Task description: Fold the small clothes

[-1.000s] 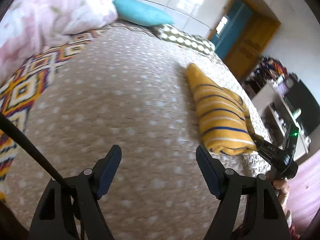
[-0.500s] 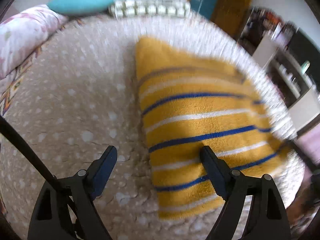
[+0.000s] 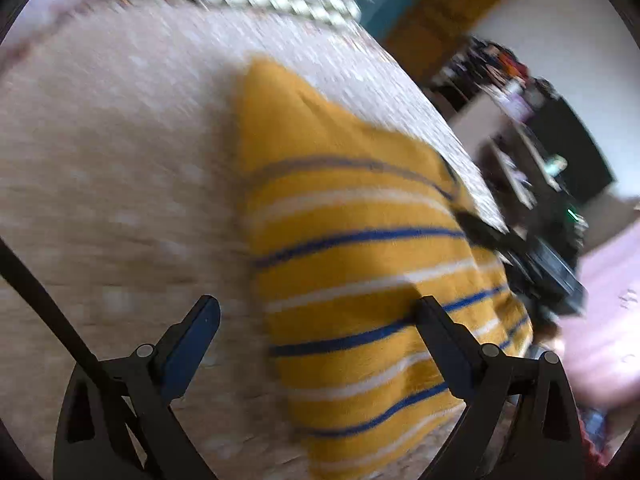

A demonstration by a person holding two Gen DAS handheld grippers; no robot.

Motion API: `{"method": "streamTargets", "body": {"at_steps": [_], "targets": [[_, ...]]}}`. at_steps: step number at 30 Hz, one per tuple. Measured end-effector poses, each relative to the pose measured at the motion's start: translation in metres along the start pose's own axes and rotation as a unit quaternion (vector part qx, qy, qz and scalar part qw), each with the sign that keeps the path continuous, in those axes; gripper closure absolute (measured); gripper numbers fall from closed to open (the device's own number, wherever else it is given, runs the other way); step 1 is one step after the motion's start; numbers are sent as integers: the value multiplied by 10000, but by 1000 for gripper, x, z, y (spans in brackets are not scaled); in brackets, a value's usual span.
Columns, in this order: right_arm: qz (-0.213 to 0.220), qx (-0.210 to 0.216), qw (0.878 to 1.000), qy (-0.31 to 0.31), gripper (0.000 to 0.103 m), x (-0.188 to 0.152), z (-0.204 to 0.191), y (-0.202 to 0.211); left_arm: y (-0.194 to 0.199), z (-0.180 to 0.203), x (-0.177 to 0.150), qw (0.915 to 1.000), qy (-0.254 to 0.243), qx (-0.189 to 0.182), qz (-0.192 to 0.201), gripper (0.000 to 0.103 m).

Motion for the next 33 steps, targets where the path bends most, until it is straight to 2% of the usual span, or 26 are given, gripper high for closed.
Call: {"method": "streamTargets", "body": {"at_steps": [2,3,4,5,7,9,11,12,13,14,15,16,17,20,21,24,25,27,30,31,33], "targets": [[52,-29,10000,-56,28,4,-2,-13,-11,4,1,9996,81,-254,-35,6],[-21,-20,10000,-76,49,4,-6,-19,-10,7,4,9996,52,-283,49,19],[-180,51,9997,-178,64,3,-12,-26,-5,9,8,9995,76,-295,120,33],[-209,94,9994,-269,66,4,-16,-28,4,10,12,9992,90,-325,209,42],[-131,143,9997,-152,70,9,-30,-23,23,13,21,9989,-36,-253,390,48],[32,373,9993,69,70,15,-49,-11,41,17,31,9981,-166,-239,538,49],[284,499,9979,316,70,23,-64,-2,48,17,38,9985,-148,-142,511,46],[360,457,9975,403,68,25,-66,-2,46,15,39,9989,-135,77,448,43],[412,342,9976,448,62,26,-64,-4,41,7,37,9984,-136,430,345,35],[423,85,9981,438,58,27,-56,-11,32,-3,34,9955,-144,917,213,28],[413,-232,9980,430,53,26,-46,-18,23,-13,27,9905,-155,1363,39,27],[358,-660,9963,414,48,24,-32,-26,15,-18,19,9892,-161,1454,-108,24],[309,-887,9950,350,46,21,-19,-30,15,-20,16,9910,-109,1329,-122,24],[449,-712,9964,71,40,16,-7,-12,30,-19,0,9940,105,1085,32,24],[519,-762,9957,86,40,15,-6,-3,41,-17,-6,9935,46,1132,139,24],[962,-985,9895,432,41,21,-21,33,68,-16,-24,9861,-211,1597,407,23],[1120,-902,9882,533,51,22,-33,47,77,-17,-33,9825,-244,1781,482,21],[1077,-495,9912,593,66,18,-53,60,90,-25,-53,9767,-192,2060,572,20],[639,306,9955,629,68,0,-86,55,97,-38,-81,9754,84,2140,526,19],[423,415,9961,646,68,-11,-90,47,96,-47,-90,9743,196,2190,482,19],[264,271,9965,742,68,-25,-85,34,94,-64,-105,9694,423,2383,417,19]]}}
Point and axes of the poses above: each gripper's, at about its wrist camera, not at the fingertips, and y roughly against the way its jaws point, z to its right, x to its top, the point moved 8 cm from there along -y, roughly the way its jaws point, and after that the axes turned 7 degrees about -y, right-handed, at the moved point
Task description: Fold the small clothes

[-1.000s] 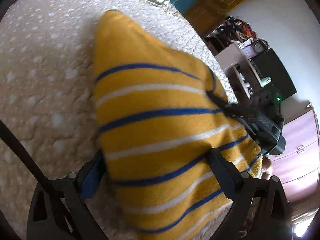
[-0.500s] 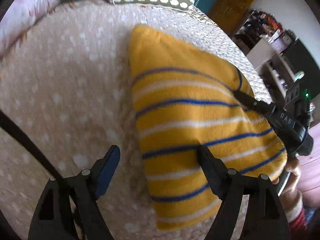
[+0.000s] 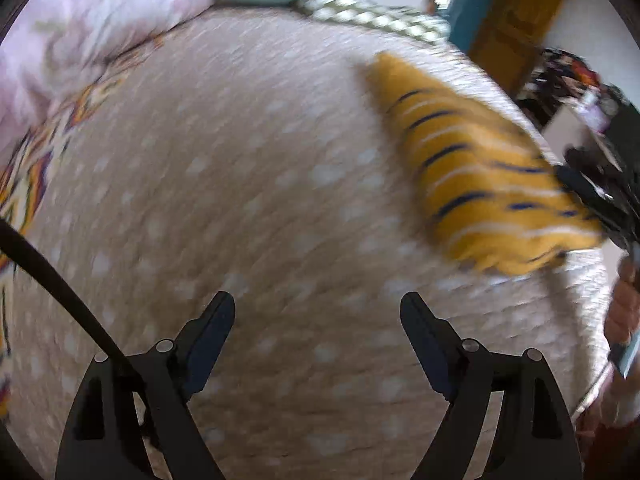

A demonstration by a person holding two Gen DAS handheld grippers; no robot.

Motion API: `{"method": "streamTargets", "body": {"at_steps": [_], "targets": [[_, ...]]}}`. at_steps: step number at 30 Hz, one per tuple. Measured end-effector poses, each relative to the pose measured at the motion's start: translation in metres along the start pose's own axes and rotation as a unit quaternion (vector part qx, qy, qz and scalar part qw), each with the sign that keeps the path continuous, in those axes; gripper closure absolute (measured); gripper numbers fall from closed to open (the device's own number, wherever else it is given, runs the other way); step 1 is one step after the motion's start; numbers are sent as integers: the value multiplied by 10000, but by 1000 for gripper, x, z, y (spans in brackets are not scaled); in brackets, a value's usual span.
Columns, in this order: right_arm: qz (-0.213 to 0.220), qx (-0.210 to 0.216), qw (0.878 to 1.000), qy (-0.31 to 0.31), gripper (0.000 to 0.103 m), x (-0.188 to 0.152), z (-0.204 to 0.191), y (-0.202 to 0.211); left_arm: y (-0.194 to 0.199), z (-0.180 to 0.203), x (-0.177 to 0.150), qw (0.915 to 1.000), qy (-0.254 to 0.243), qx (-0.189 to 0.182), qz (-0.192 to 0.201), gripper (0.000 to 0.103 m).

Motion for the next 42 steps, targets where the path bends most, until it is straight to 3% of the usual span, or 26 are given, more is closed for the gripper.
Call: {"method": "streamTargets", "body": {"at_steps": [2,4,5,8,12,15,19,22,32,36,38,42], "targets": [[-123,-338,9993,-70,71,-16,20,-12,-2,-1,-5,9997,-54,21,230,16],[-112,-500,9983,-277,86,-23,39,-20,-3,3,-7,9992,-220,99,315,9],[-55,-603,9975,-356,89,-24,43,-17,-6,8,-7,9986,-380,194,301,2],[93,-773,9967,-216,83,-20,24,-2,-15,21,-6,9952,-784,530,251,0],[20,-403,9991,133,83,-9,-23,-11,-12,14,-7,9976,-513,213,411,0],[-163,-232,9994,196,83,2,-48,-51,-16,11,-5,9975,-466,166,496,0],[-572,-17,9982,-153,83,4,-48,-109,-15,13,-6,9973,-478,198,512,0],[-1088,237,9931,-367,87,-22,-41,-141,-15,13,-6,9974,-465,178,526,0],[-1523,853,9845,-151,87,-89,-39,-87,-16,11,-5,9973,-474,191,526,0],[-1622,692,9842,-179,87,-114,-17,-63,-16,11,-5,9973,-482,200,523,0],[-1480,677,9864,-244,87,-115,-8,-42,-16,11,-5,9972,-494,217,515,0],[-644,922,9928,-406,86,-81,-2,3,-16,11,-5,9971,-509,255,498,0]]}}
Point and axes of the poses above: each gripper's, at about its wrist camera, not at the fingertips, and y roughly against the way its jaws point, z to its right, x to its top, the point moved 8 cm from there along -y, roughly the way its jaws point, and after that the axes turned 7 degrees about -y, right-handed, at the moved point
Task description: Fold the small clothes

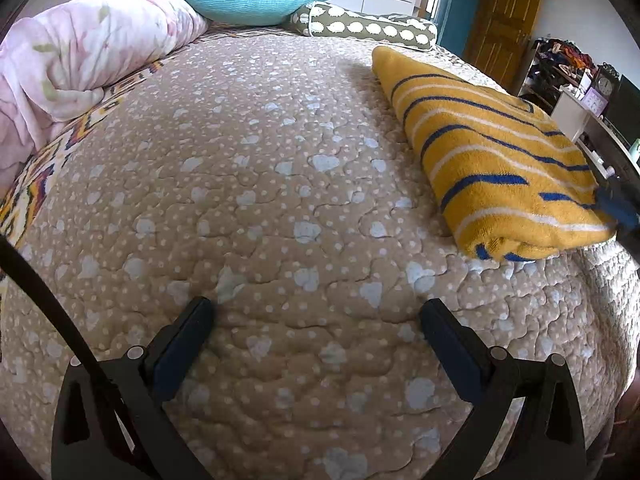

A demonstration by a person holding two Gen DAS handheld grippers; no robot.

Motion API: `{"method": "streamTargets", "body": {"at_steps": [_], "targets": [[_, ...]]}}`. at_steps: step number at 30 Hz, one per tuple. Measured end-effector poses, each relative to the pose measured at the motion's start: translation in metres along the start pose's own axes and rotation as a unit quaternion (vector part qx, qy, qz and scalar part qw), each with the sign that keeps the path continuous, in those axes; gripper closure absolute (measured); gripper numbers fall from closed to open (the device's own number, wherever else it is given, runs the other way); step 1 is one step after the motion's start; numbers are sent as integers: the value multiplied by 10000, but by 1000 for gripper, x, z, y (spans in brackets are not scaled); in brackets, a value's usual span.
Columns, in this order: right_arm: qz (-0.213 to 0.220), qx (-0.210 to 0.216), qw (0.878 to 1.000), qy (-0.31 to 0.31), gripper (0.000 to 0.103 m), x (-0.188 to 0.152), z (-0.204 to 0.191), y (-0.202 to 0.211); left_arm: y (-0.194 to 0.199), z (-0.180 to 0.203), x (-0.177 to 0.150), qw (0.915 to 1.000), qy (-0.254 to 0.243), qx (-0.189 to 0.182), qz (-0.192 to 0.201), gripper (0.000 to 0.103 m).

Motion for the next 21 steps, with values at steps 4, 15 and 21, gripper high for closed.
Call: {"method": "streamTargets", "body": {"at_steps": [4,15,21], "targets": [[329,-790,9963,-87,86,21,38,14,0,1,0,10000,-13,31,-12,0],[849,-1099,9899,277,82,65,16,28,0,0,0,10000,-21,28,-10,0],[691,-2219,9726,63,89,109,64,-13,1,0,0,10000,-22,24,-9,0]]}}
Point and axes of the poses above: each gripper's, at about its wrist camera, not at the fingertips, and y roughly against the way its jaws point, z to its right, x to its top, the point moved 8 cm from there along -y, roughly the way its jaws point, and after that the axes turned 7 degrees about -y, right-handed, at the moved point
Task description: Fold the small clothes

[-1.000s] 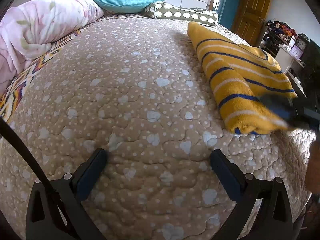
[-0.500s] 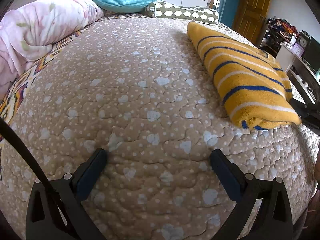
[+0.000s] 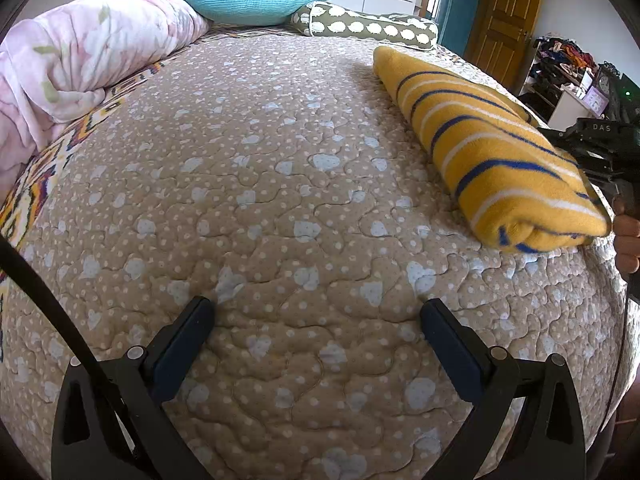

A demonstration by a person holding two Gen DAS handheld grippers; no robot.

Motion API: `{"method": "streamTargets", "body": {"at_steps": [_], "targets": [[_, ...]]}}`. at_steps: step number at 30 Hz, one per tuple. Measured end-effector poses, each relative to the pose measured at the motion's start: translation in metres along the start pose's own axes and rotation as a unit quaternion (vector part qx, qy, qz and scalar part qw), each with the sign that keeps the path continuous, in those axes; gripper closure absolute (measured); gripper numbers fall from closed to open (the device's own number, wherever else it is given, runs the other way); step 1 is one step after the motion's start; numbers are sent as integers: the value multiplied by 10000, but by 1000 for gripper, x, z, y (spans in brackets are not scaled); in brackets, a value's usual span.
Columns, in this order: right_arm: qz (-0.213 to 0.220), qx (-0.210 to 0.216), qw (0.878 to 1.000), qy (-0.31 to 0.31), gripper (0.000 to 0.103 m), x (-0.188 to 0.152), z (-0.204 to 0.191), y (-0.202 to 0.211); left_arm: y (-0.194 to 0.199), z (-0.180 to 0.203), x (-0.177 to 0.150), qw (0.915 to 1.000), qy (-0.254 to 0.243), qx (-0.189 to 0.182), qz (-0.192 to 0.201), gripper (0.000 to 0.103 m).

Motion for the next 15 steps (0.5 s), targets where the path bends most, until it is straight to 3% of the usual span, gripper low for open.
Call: {"method": "streamTargets", "body": {"at_steps": [2,4,5,9,11,14,15], "targets": [[156,19,9998,-94,88,2,2,13,0,0,0,10000,3,-3,2,0],[457,-48,9989,-11,77,-2,-4,38,0,0,0,10000,-1,2,0,0],[542,-52,9985,90,77,-7,-9,48,0,0,0,10000,-3,3,0,0],[618,247,9967,459,74,-42,-31,77,0,0,0,10000,-9,9,-5,0],[447,61,9970,636,67,-62,-23,72,1,0,0,10000,-16,19,-3,0],[228,-658,9950,720,64,-82,2,59,1,0,0,10000,-15,13,-3,0],[299,-523,9964,604,64,-84,1,64,1,0,0,10000,-17,20,-4,0]]}}
Point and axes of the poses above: each gripper's, at about its wrist camera, not at the fingertips, and y roughly against the way its jaws point, z to its right, x to its top, the point moved 8 cm from there along -y, roughly the way its jaws point, and after that the axes turned 7 degrees about -y, right-handed, at the moved point
